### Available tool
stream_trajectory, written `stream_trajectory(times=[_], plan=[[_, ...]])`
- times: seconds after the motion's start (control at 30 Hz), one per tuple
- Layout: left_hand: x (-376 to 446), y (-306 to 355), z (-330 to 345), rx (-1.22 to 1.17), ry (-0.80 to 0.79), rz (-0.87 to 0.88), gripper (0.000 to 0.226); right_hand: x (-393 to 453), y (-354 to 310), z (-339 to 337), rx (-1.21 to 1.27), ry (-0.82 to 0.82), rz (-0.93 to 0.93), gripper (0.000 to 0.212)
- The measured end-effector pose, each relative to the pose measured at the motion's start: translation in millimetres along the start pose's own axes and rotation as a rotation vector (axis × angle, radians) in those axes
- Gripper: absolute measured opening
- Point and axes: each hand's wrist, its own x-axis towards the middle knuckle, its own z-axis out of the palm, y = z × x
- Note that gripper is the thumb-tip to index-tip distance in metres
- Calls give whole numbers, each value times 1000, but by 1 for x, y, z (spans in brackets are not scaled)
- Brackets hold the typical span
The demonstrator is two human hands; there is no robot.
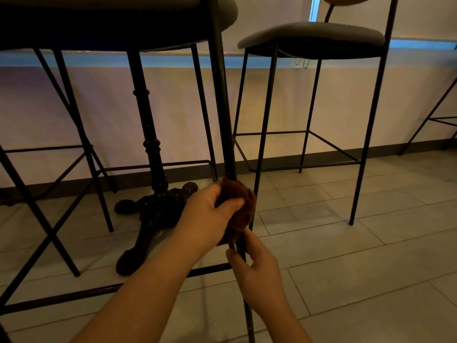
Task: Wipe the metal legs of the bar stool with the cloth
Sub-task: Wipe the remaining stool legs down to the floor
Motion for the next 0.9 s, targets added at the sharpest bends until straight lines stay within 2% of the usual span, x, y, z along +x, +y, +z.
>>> stream_trajectory(times=[0.27,0.4,0.67,0.9], plan=[[2,-11,0,-79,-20,-57,15,-15,4,9,-1,68,8,65],[-5,-22,5,-87,-25,-113,16,-23,5,10,-78,61,74,64],[-7,-23,8,-179,78,-88,12,-22,10,9,-83,47,124,60],[-9,-44,14,47,44,-92,19,-21,14,8,25,100,87,55]])
